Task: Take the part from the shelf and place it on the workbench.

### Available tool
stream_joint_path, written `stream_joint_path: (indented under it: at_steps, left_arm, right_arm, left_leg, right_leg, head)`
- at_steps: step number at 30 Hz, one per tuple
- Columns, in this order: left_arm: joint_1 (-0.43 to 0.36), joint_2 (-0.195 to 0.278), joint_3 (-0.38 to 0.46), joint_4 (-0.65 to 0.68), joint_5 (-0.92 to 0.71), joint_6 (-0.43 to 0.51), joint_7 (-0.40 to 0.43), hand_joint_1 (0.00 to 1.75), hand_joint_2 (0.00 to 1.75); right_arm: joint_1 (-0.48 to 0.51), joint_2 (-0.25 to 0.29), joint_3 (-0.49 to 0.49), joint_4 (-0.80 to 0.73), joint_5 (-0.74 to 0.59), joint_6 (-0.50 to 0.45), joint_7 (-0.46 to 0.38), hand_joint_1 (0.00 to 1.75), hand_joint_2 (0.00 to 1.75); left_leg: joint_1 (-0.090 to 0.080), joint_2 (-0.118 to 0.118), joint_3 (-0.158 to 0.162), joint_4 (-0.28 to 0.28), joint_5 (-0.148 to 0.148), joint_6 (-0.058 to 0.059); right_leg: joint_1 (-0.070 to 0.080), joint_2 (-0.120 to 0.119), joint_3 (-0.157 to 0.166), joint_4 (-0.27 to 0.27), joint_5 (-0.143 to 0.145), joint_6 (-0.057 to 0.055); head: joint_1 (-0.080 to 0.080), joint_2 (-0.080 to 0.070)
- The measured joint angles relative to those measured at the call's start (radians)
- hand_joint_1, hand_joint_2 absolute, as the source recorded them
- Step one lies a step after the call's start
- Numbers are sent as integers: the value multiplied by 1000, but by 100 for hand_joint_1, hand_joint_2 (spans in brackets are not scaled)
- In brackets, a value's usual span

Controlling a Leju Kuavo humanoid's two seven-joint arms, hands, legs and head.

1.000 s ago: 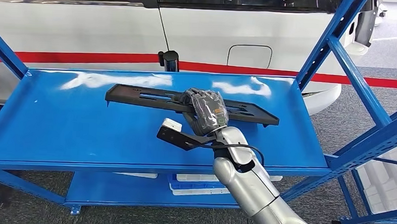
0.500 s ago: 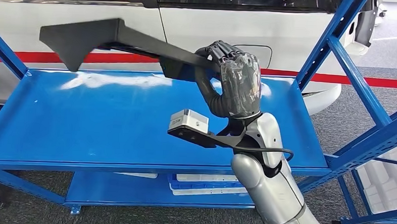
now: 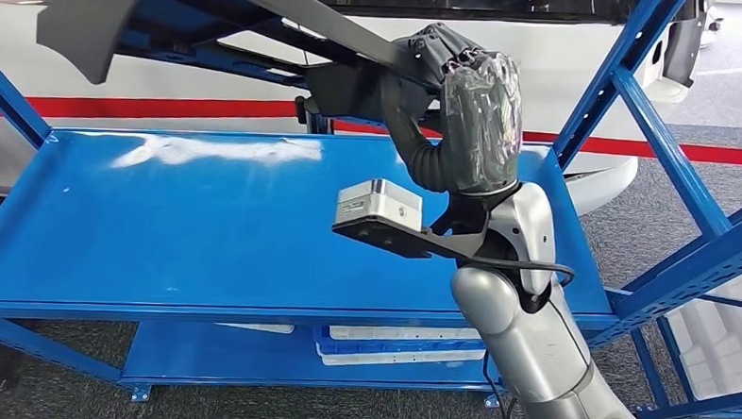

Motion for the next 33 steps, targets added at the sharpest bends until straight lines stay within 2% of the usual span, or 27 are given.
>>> stream_joint_path:
  at_steps: [8,13,17,22,24,26,27,28,29,30,31,32,33]
  left_arm:
    - [-13,-14,10,0,39,19,-5,0,175]
    - [-31,-47,24,-2,66,64,-1,0,175]
    - [-30,-41,28,-4,80,-19,0,0,175]
    - [-28,-18,30,-4,81,-24,0,0,175]
    - [-28,-18,30,-4,81,-17,0,0,175]
    - [-29,-18,30,-4,81,-13,0,0,175]
    - [-30,-18,30,-4,81,-12,1,0,175]
    - [-30,-19,30,-4,81,-11,1,0,175]
    - [-30,-19,30,-4,82,-11,1,0,175]
    - [-30,-21,30,-4,82,-10,1,0,175]
    - [-30,-22,30,-4,82,-10,1,0,175]
    - [-30,-22,30,-4,82,-9,2,0,175]
    - [-30,-21,30,-4,82,-8,4,0,175]
  right_arm:
    - [-6,-5,19,0,-77,-1,-7,175,175]
    - [-8,-16,21,0,-132,-7,2,175,175]
    - [1,-27,20,-5,-153,-25,0,175,175]
    - [16,-36,17,-23,-191,-45,-1,175,175]
    - [21,-40,12,-34,-217,-51,-1,175,175]
    - [28,-45,8,-41,-232,-54,-1,175,175]
    - [33,-48,7,-42,-235,-54,-1,175,175]
    - [39,-50,6,-42,-237,-54,-1,175,175]
    - [44,-52,6,-42,-238,-55,-1,175,175]
    - [47,-54,5,-43,-239,-55,-1,175,175]
    - [48,-56,5,-45,-239,-55,-1,175,175]
    - [48,-56,5,-47,-242,-55,-2,175,175]
    - [49,-57,5,-50,-249,-56,-3,175,175]
  left_leg:
    - [0,0,0,0,0,0]
    - [-2,0,0,2,-1,2]
    - [-4,0,0,6,-8,8]
    - [-5,1,4,4,-8,22]
    - [-1,4,9,-5,-3,29]
    - [0,7,10,-6,-2,31]
    - [0,7,10,-6,-2,31]
    - [0,7,10,-6,-2,31]
    - [1,7,9,-5,-2,30]
    - [1,7,9,-4,-1,28]
    - [2,6,9,-1,-1,25]
    - [2,5,8,1,0,19]
    - [2,4,7,4,1,13]
  right_leg:
    - [0,0,0,0,0,0]
    - [-2,0,1,-1,0,1]
    - [-7,0,3,-1,-2,5]
    - [-12,-1,10,7,-11,17]
    - [-12,-2,-19,74,-50,13]
    - [-15,-3,-87,213,-110,7]
    - [-16,-3,-119,277,-130,9]
    - [-17,-3,-137,311,-135,15]
    - [-19,-3,-134,303,-122,24]
    - [-22,-4,-109,251,-95,34]
    - [-26,-6,-70,172,-64,43]
    - [-27,-7,-34,106,-35,47]
    - [-26,-7,-10,61,-15,45]
  head:
    - [0,0]
    - [0,0]
    - [0,0]
    - [0,0]
    - [2,0]
    - [4,0]
    - [4,0]
    - [4,0]
    - [4,0]
    - [4,0]
    - [5,0]
    - [5,0]
    - [5,0]
